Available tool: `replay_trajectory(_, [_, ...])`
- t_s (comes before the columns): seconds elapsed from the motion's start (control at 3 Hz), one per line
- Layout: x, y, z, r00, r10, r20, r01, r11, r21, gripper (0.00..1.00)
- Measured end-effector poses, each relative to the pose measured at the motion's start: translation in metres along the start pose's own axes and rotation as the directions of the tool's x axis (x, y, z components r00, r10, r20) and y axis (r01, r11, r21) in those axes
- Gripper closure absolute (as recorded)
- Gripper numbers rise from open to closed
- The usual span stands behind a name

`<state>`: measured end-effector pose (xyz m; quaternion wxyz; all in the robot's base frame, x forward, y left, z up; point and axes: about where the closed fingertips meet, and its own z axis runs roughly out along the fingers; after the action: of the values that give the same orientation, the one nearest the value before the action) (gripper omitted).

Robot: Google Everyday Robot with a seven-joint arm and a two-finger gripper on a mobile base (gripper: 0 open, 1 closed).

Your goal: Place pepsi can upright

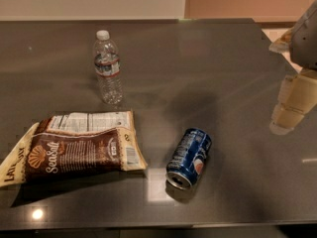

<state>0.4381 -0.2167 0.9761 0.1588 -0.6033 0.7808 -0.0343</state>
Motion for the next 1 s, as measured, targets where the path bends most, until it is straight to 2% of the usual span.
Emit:
replay_trajectory(0.33, [0.0, 0.0, 0.0, 1.0, 0.0, 0.0, 0.0, 1.0, 0.0, 0.0])
replay_trajectory(0.67, [-0.012, 0.0, 0.001, 0.999, -0.045, 0.019, 0.045, 0.999, -0.002, 0.0])
replay_trajectory(1.0, [-0.032, 0.003, 0.006, 0.991, -0.12, 0.057, 0.121, 0.9925, -0.014, 0.0])
